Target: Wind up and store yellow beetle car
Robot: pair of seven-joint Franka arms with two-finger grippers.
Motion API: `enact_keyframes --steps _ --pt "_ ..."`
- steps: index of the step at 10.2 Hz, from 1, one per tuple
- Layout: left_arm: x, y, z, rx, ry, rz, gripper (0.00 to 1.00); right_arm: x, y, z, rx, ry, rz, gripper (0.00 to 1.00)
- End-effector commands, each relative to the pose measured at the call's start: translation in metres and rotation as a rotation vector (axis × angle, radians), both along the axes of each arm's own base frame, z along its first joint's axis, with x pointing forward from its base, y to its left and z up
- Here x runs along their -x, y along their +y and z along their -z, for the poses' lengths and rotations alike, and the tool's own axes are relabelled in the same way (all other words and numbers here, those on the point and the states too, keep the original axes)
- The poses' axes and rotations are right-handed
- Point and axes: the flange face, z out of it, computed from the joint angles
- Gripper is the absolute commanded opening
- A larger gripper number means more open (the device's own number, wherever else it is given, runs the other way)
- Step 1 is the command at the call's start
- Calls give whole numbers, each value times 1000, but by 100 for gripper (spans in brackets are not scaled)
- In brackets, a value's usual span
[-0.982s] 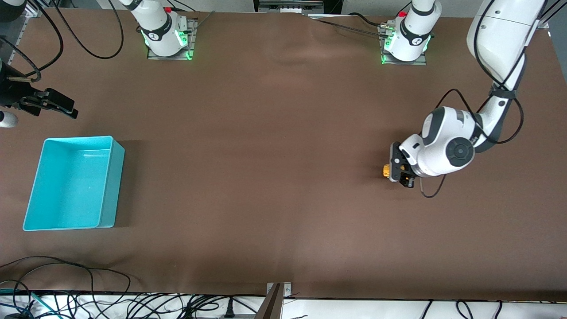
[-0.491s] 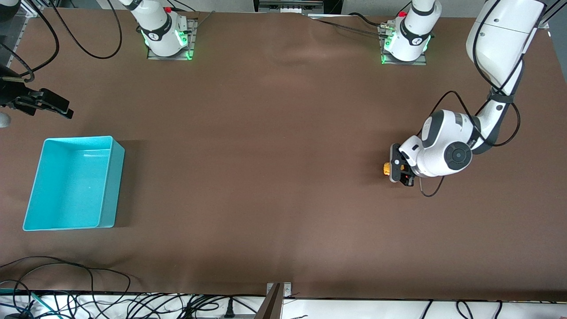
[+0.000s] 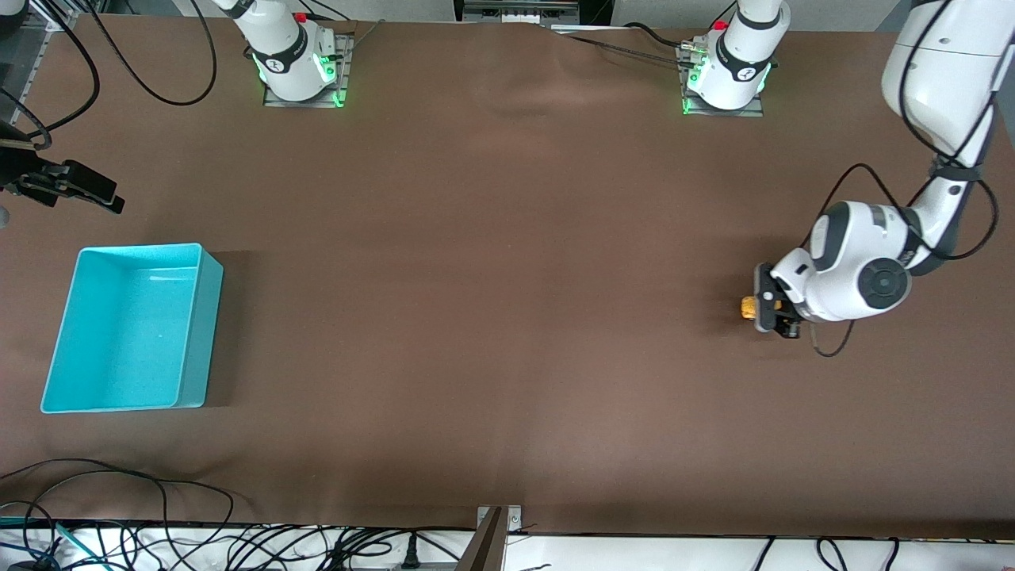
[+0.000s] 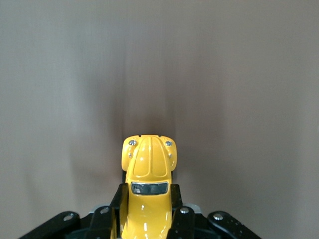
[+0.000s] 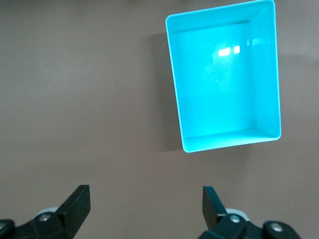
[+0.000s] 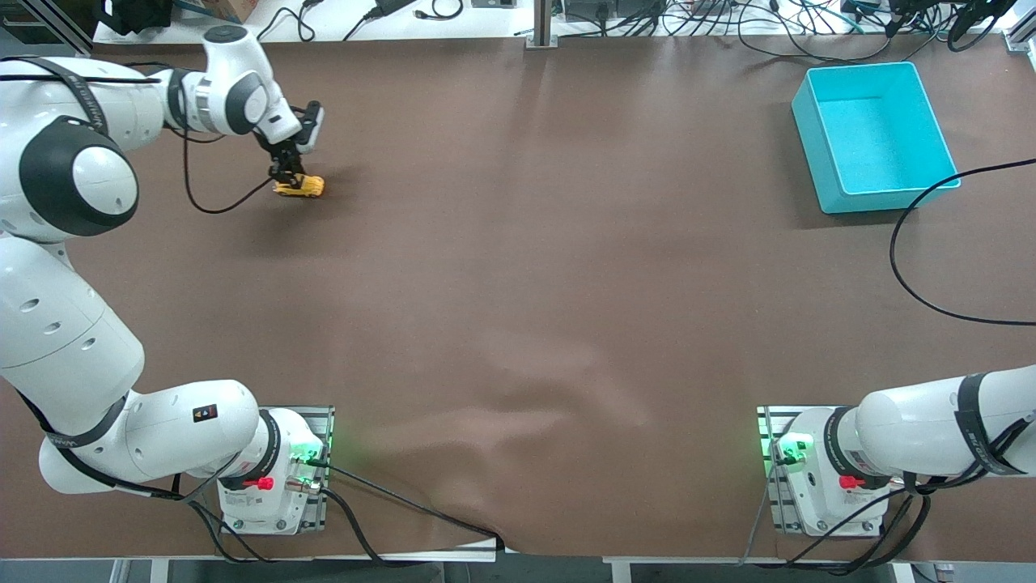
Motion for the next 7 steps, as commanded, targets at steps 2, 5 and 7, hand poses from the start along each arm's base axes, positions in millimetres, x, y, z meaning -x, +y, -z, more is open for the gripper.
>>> enact_keyframes --steps 2,5,7 --pt "27 92 53 10 75 -33 0 -8 -1 10 -7 13 18 100" --pt "30 129 51 -3 67 -33 0 -7 -7 11 -6 23 19 100" --pt "29 130 48 -4 67 -27 0 -8 -7 10 -8 16 18 100"
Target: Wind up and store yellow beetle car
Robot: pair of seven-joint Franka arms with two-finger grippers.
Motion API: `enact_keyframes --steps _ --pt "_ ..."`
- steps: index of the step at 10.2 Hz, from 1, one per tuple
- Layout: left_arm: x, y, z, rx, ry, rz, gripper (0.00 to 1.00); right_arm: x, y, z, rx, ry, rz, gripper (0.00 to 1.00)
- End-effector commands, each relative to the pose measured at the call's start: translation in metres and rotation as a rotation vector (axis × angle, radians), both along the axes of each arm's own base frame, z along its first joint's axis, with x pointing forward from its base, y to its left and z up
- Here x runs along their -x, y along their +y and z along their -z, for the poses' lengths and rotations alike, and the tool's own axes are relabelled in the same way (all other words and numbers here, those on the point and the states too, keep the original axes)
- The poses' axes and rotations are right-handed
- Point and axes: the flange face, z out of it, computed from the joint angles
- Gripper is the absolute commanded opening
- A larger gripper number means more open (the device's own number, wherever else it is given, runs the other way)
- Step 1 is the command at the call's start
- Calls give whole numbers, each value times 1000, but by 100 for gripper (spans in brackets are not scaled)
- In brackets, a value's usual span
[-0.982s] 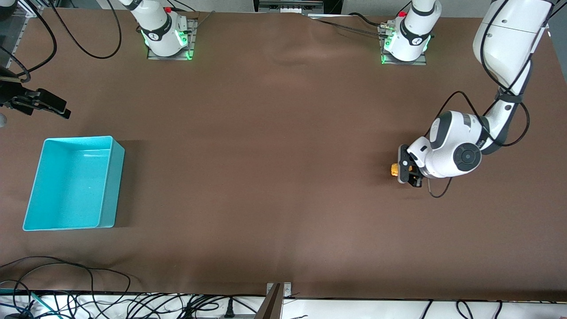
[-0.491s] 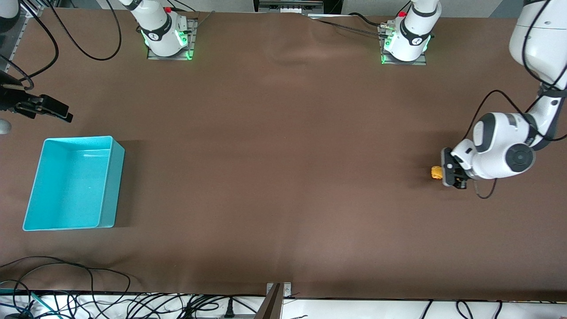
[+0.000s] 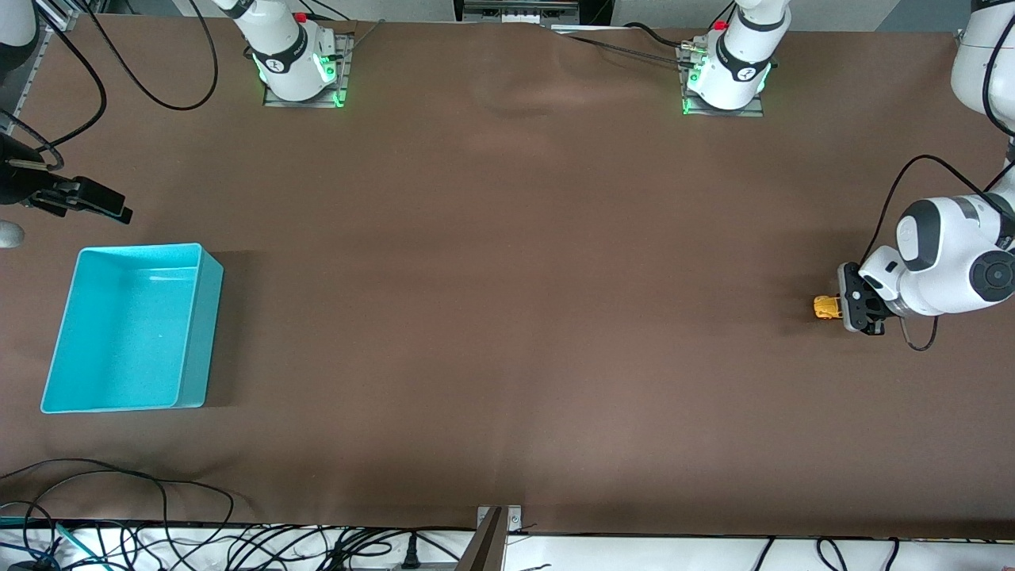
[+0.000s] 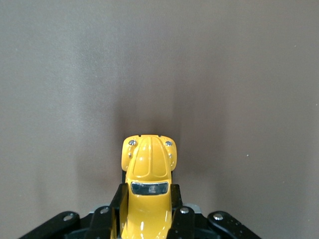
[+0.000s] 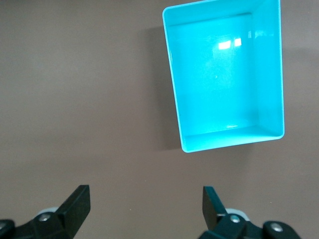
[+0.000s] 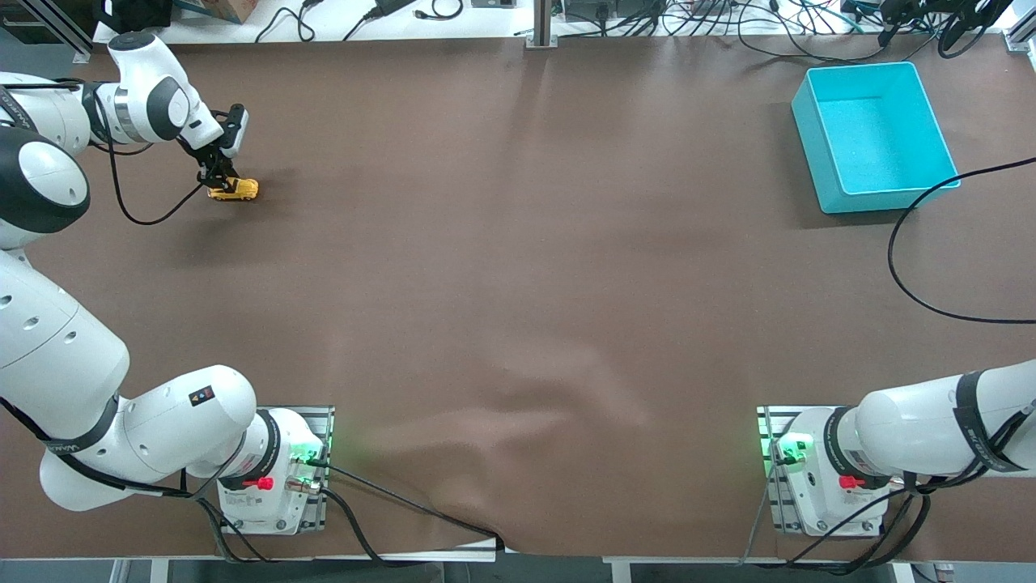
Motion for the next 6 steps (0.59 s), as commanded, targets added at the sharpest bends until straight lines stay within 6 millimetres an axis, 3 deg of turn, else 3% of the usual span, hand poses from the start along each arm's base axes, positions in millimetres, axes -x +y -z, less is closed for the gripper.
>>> enact_keyframes --steps 1,2,4,6 --pt "14 8 44 3 80 36 19 0 -3 -6 -7 -9 9 100" --pt "8 7 35 8 70 29 99 -2 -2 -2 -8 -1 9 100" --pt "-13 1 -11 21 122 0 100 -5 -2 11 -9 31 5 100" --pt "-33 -10 -69 23 182 -7 100 -7 -2 11 -7 21 5 100"
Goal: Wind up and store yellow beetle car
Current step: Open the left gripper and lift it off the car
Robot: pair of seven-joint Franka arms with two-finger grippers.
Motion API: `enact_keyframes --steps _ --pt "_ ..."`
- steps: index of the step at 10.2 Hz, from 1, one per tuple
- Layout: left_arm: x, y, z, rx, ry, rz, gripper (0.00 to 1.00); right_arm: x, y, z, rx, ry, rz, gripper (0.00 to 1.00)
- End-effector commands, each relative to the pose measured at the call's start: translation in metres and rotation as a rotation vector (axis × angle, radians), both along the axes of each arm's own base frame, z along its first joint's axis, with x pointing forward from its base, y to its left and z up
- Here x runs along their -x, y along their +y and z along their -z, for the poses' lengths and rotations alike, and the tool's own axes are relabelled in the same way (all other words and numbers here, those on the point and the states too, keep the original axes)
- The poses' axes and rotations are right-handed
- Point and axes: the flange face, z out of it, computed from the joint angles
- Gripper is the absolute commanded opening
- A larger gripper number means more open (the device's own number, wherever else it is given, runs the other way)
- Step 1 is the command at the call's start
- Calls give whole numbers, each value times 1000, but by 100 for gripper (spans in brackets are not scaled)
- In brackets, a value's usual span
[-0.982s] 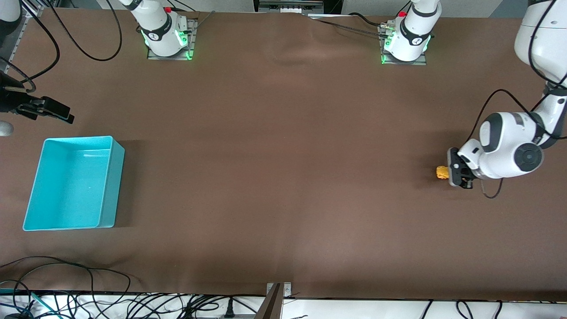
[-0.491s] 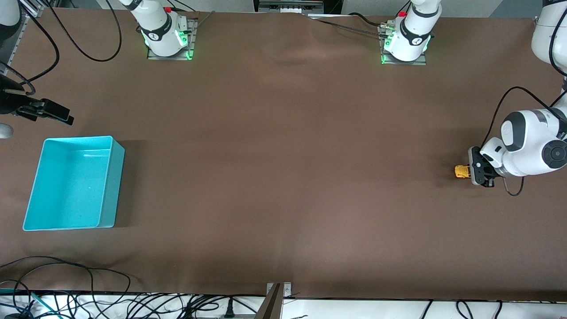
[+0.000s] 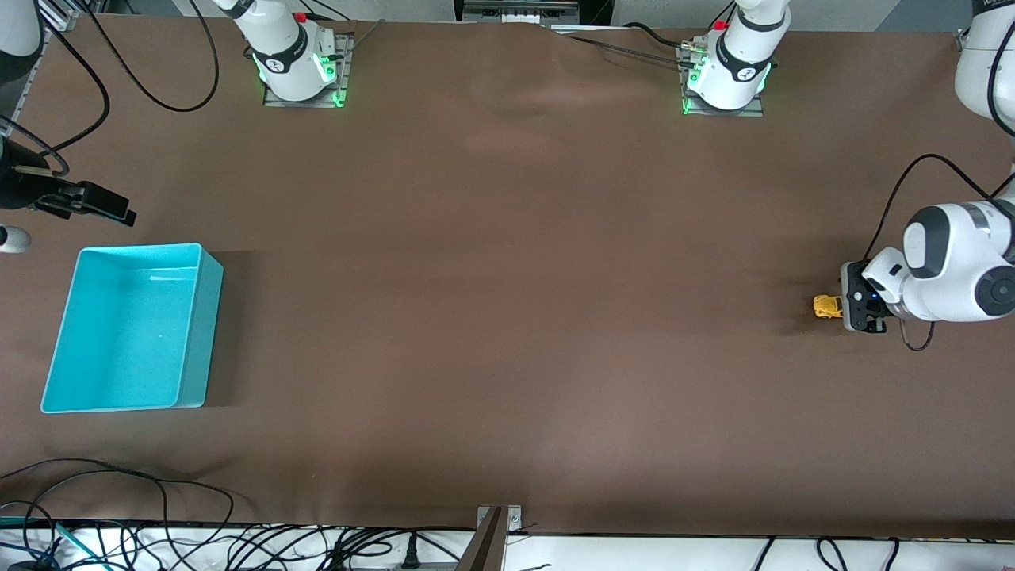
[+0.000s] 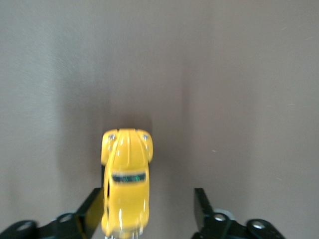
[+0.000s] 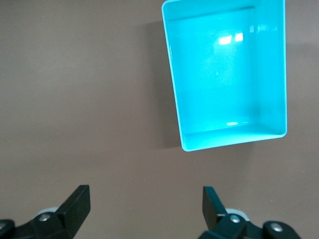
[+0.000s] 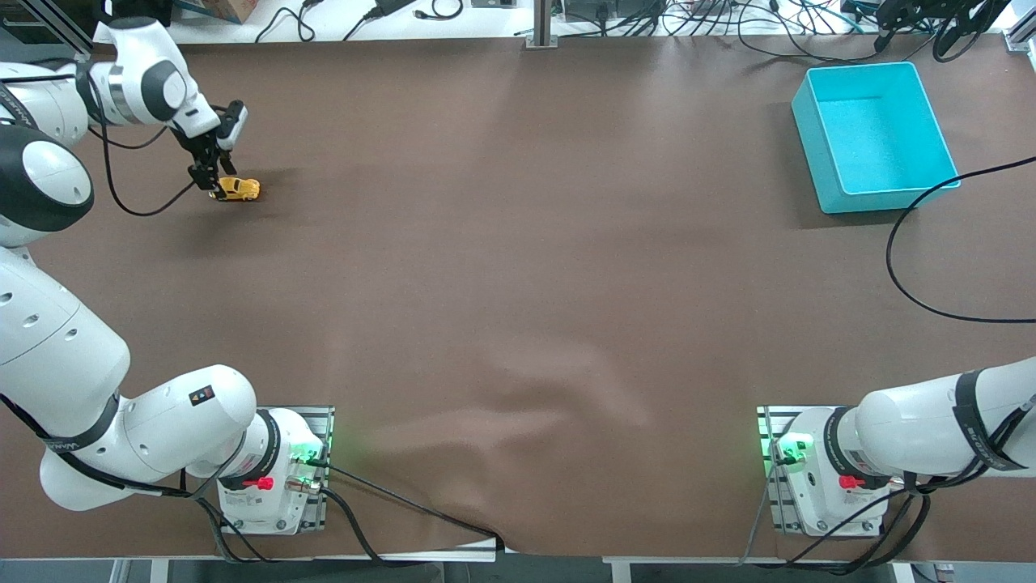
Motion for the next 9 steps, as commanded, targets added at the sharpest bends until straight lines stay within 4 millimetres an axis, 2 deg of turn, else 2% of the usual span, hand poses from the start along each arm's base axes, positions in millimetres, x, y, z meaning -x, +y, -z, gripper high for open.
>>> enact_keyframes --steps 1,2,4,5,7,9 --pt "-27 -13 -63 12 43 -6 100 -2 1 -3 -6 -3 11 100" --pt "-30 -19 -87 6 65 -26 100 -2 1 -4 -2 -6 11 100" --pt "-36 -46 -131 -19 50 -83 100 -5 3 3 5 4 2 100" --pt "-39 -58 -143 -10 30 -132 100 -6 8 4 13 6 -10 100" --pt "-41 -79 -146 26 31 -213 100 -7 5 8 17 14 -13 100" --pt "-43 -88 -161 7 10 -244 100 -14 11 26 23 45 -18 100"
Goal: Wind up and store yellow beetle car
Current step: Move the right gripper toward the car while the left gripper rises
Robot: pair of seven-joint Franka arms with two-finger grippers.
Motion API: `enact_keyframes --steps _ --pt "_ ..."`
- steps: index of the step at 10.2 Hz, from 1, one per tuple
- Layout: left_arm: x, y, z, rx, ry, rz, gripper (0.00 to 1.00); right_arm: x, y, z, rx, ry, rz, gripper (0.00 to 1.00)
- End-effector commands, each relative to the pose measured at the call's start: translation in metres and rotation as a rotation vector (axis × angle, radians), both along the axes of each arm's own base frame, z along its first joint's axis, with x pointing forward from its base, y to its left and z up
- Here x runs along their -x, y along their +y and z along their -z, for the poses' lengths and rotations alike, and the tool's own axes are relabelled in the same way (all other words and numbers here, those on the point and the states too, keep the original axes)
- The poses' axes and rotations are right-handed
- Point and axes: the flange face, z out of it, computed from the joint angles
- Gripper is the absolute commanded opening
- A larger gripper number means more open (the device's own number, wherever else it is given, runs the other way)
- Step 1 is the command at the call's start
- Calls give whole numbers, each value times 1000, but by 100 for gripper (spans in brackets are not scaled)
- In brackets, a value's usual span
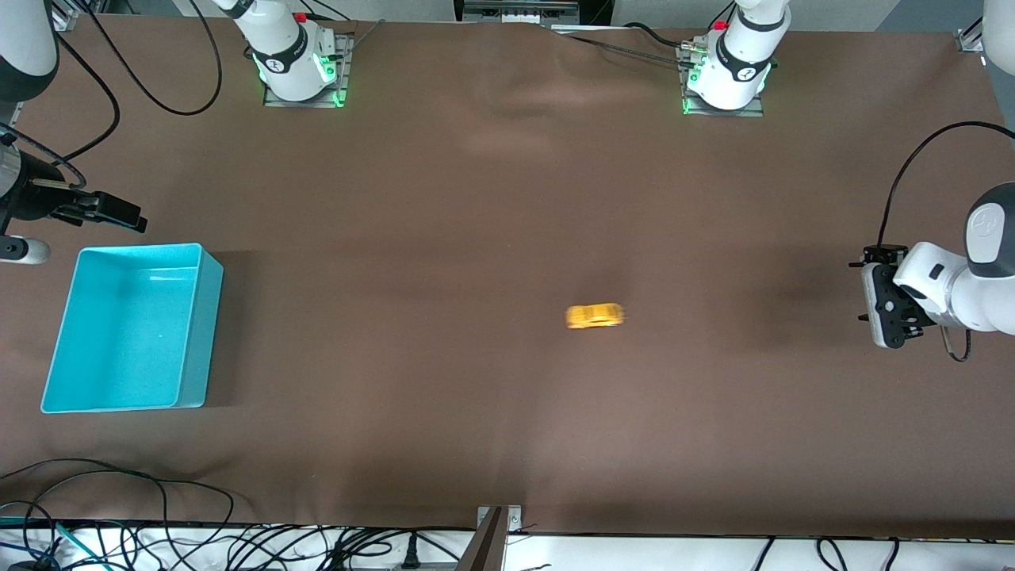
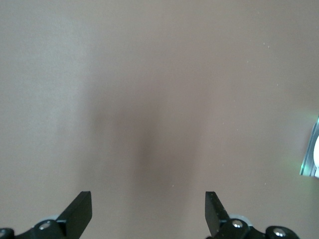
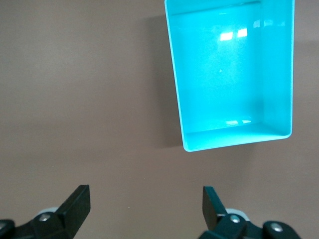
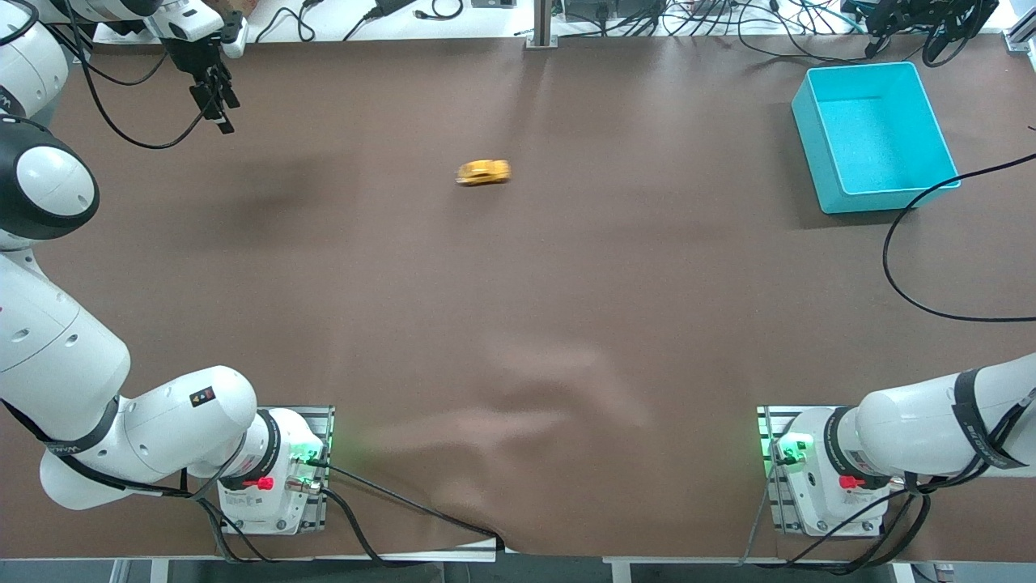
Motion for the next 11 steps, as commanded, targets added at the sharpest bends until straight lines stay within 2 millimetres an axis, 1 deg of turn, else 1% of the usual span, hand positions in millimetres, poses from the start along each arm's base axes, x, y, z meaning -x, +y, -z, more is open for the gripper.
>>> enact_keyframes --steps 1,2,3,4,5,6,8,9,10,11 --pt "1 -8 -21 -15 -2 -59 100 -11 8 18 27 25 -13 100" --pt "2 -10 -22 -24 9 -85 100 -13 18 21 40 24 -35 100" --pt "7 -15 -37 -61 13 -156 100 -14 18 16 39 14 -35 100" --pt "13 -33 -48 -90 40 -227 100 -14 18 16 40 14 -35 100" --pt "17 -41 -59 -124 49 -303 100 -14 15 15 38 18 -41 100" --pt "18 -54 -69 -129 42 -339 100 -14 15 15 37 18 -45 100" --pt "23 -66 -78 -161 51 -404 100 -15 20 21 31 27 -75 100" --pt "23 -69 -82 -171 49 -437 100 -19 26 24 24 18 -161 100" --pt "24 -74 -85 -175 51 -494 100 -26 28 28 14 -14 -282 100" --pt "26 -80 -94 -176 54 -577 100 -31 29 32 7 -31 -365 100"
